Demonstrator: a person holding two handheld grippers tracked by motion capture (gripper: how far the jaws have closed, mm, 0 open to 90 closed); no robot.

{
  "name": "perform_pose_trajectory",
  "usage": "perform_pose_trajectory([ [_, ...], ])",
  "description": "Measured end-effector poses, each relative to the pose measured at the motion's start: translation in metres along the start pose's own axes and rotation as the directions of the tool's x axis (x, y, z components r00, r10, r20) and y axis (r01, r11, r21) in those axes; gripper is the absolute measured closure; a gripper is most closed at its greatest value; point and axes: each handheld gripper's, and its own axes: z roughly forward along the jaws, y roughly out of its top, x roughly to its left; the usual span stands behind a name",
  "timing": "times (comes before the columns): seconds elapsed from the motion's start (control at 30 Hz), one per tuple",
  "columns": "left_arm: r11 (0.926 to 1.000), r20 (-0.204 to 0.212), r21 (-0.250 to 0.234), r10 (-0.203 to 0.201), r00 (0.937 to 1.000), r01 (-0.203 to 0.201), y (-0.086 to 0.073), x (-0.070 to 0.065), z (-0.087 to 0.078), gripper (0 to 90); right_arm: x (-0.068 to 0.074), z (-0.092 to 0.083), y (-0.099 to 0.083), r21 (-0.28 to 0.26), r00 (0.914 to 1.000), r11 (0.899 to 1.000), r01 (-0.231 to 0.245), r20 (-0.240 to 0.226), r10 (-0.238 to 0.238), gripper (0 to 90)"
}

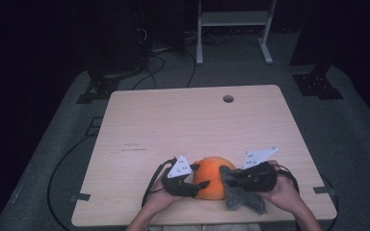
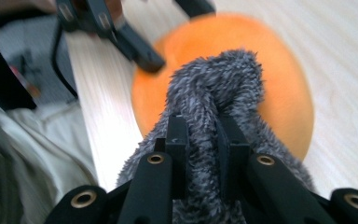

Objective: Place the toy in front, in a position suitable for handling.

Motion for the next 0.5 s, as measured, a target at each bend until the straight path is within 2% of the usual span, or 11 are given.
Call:
perform_pose_trajectory([
  [0.07, 1.0, 0.004, 0.006, 0.001, 1.0, -0.002, 0.0, 0.001, -0.001, 35.2, 0.001, -0.005, 0.004, -0.053, 0.9999, 0.998, -0.014, -0.011, 0.013, 76.7],
  [0.1, 1.0, 0.006, 0.008, -0.003, 1.0, 0.003, 0.0, 0.002, -0.001, 35.2, 0.002, -0.004, 0.006, -0.067, 0.9999, 0.998, -0.012, 0.0, 0.012, 76.7],
  [0.2, 0.9991, 0.027, -0.013, -0.039, 0.9989, 0.04, 0.005, 0.004, -0.004, 26.9, 0.003, 0.009, 0.008, -0.042, 0.9998, 0.999, -0.001, 0.019, 0.002, 77.2],
  [0.27, 0.9983, 0.013, -0.039, -0.043, 0.999, 0.044, 0.009, 0.003, -0.003, 21.5, 0.005, 0.015, 0.008, -0.044, 1.0, 0.999, -0.003, 0.004, 0.004, 77.3],
  [0.3, 0.9988, 0.005, -0.031, -0.038, 0.9992, 0.039, 0.01, 0.002, -0.001, 22.2, 0.009, 0.017, 0.009, -0.043, 0.9999, 0.999, 0.01, -0.004, -0.01, 77.3],
  [0.37, 0.9997, -0.008, -0.018, -0.017, 0.9998, 0.017, 0.007, 0.001, 0.002, 27.4, 0.014, 0.017, 0.011, -0.024, 0.9992, 0.999, 0.036, 0.019, -0.035, 77.3],
  [0.4, 0.9994, -0.006, -0.023, -0.025, 0.9997, 0.025, 0.005, 0.001, 0.002, 29.3, 0.013, 0.016, 0.01, -0.023, 0.9993, 0.999, 0.034, 0.017, -0.033, 77.4],
  [0.5, 0.9996, -0.007, -0.017, -0.025, 0.9997, 0.025, 0.002, 0.002, 0.0, 31.6, 0.001, 0.011, -0.001, -0.024, 0.9998, 1.0, -0.011, -0.017, 0.01, 77.7],
])
